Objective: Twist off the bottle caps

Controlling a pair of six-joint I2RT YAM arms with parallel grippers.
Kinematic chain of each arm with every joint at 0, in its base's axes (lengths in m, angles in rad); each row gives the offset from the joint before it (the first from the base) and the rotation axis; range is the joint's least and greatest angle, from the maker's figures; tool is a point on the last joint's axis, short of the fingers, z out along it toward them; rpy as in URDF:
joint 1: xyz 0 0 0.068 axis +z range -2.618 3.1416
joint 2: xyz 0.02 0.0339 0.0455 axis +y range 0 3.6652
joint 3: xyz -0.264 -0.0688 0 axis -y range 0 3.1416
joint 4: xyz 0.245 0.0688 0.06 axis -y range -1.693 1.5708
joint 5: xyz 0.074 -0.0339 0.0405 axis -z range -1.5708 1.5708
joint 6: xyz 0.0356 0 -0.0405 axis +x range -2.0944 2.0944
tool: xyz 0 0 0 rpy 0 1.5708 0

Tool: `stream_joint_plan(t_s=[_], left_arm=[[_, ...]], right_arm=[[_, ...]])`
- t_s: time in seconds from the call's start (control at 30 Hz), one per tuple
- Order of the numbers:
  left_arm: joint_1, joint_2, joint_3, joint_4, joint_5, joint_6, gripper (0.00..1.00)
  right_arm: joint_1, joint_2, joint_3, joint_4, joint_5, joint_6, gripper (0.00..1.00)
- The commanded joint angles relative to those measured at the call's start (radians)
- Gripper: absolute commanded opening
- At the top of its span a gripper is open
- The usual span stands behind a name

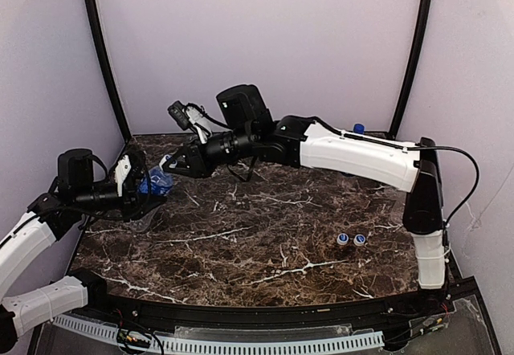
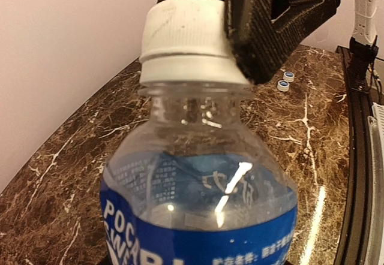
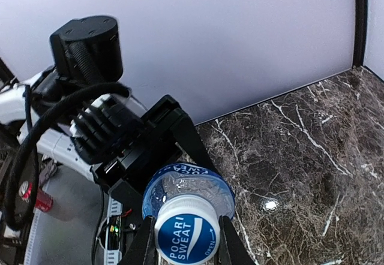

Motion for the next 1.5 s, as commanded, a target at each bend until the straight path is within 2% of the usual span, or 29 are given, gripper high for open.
stream_joint_plan(t_s=[0.0, 0.1, 0.23, 0.3, 0.37, 0.4, 0.43, 0.5, 0.53, 0.7, 0.77, 0.83, 1.03, 1.13, 1.2, 1.27, 1.47], left_arm=[[-0.005, -0.008, 0.019, -0.101, 0.271, 0.018, 0.39], [-0.006, -0.007, 0.015, -0.119, 0.405, -0.022, 0.37], [-0.011, 0.001, 0.04, -0.058, 0.503, -0.139, 0.36], [-0.012, 0.009, 0.057, -0.029, 0.524, -0.185, 0.35], [-0.012, 0.013, 0.066, -0.038, 0.529, -0.189, 0.35], [-0.012, 0.014, 0.068, -0.042, 0.524, -0.185, 0.35], [-0.012, 0.013, 0.068, -0.046, 0.52, -0.185, 0.35], [-0.012, 0.009, 0.065, -0.046, 0.494, -0.179, 0.35], [-0.012, 0.004, 0.063, -0.046, 0.463, -0.171, 0.34], [-0.012, -0.008, 0.034, 0.018, 0.281, -0.123, 0.33], [-0.012, -0.005, 0.022, 0.065, 0.194, -0.11, 0.33], [-0.019, -0.003, 0.019, 0.092, 0.14, -0.081, 0.33], [-0.054, 0.011, 0.021, 0.101, 0.026, -0.018, 0.33], [-0.056, 0.014, 0.02, 0.1, 0.01, -0.013, 0.33], [-0.057, 0.014, 0.017, 0.1, 0.01, -0.011, 0.33], [-0.057, 0.016, 0.015, 0.103, 0.013, -0.015, 0.33], [-0.058, 0.023, 0.015, 0.114, -0.015, -0.022, 0.33]], right_arm=[[0.008, -0.102, -0.106, 0.004, -0.215, -0.283, 0.01], [0.01, -0.174, -0.214, 0.005, -0.388, -0.503, 0.0], [0.025, -0.166, -0.194, -0.103, -0.389, -0.767, 0.0], [0.029, -0.134, -0.142, -0.171, -0.357, -0.837, 0.0], [0.029, -0.111, -0.093, -0.217, -0.325, -0.874, 0.05], [0.029, -0.106, -0.079, -0.222, -0.304, -0.878, 0.15], [0.028, -0.105, -0.074, -0.221, -0.28, -0.871, 0.36], [0.029, -0.107, -0.058, -0.212, -0.225, -0.808, 0.86], [0.029, -0.11, -0.037, -0.203, -0.19, -0.758, 0.97], [0.013, -0.151, -0.039, -0.077, -0.167, -0.396, 0.99], [0.012, -0.16, -0.067, 0.018, -0.087, -0.175, 0.99], [0.013, -0.143, -0.051, 0.018, 0.007, -0.062, 0.99], [0.036, -0.08, 0.021, -0.035, 0.157, 0.027, 0.98], [0.037, -0.08, 0.033, -0.052, 0.199, 0.036, 0.88], [0.036, -0.083, 0.04, -0.059, 0.206, 0.028, 0.76], [0.038, -0.084, 0.046, -0.075, 0.216, 0.018, 0.71], [0.044, -0.086, 0.034, -0.114, 0.184, 0.011, 0.67]])
